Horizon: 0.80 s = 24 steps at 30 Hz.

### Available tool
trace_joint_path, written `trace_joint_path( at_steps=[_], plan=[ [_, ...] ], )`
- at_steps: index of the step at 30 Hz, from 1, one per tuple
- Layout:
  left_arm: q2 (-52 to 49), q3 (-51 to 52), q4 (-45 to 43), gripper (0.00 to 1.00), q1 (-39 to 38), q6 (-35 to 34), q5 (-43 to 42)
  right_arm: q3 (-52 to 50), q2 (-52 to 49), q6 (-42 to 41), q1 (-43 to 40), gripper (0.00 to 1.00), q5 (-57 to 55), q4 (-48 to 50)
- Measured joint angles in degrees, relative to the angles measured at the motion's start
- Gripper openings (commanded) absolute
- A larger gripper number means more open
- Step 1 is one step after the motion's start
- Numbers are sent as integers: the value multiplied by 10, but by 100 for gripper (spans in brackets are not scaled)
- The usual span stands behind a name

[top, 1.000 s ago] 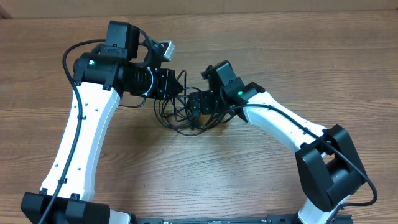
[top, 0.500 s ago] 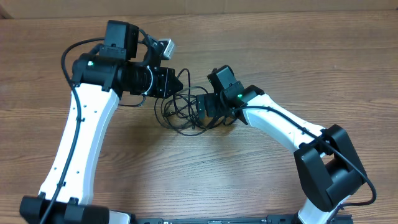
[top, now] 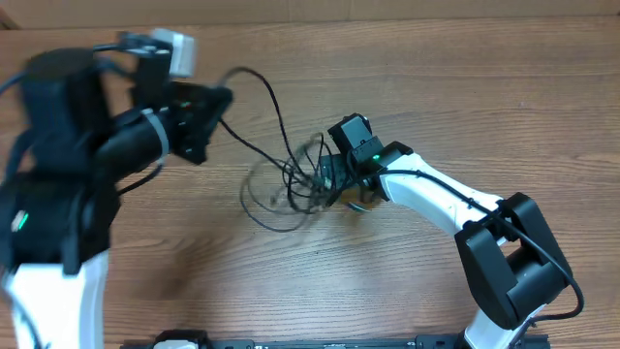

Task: Untangle cables
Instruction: 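Pull the left gripper with the cable far left, stretching it out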

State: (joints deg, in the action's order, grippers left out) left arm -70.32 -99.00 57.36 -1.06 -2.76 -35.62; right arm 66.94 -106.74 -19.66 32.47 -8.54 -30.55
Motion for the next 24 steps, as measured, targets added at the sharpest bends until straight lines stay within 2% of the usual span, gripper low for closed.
trace_joint_path(
  at_steps=[5,10,16,24],
  plan=[
    [62,-3,-52,4,33,0,14,0,0,0,-22,100,-6,-1],
    [98,-6,-68,5,38,-11,77,-1,0,0,-56,100,-10,-7],
    [99,-7,-33,4,38,-17,114,-2,0,0,-81,100,-9,-18],
    [39,-7,59,4,38,-17,135,-2,0,-1,-81,100,-4,-26]
  ],
)
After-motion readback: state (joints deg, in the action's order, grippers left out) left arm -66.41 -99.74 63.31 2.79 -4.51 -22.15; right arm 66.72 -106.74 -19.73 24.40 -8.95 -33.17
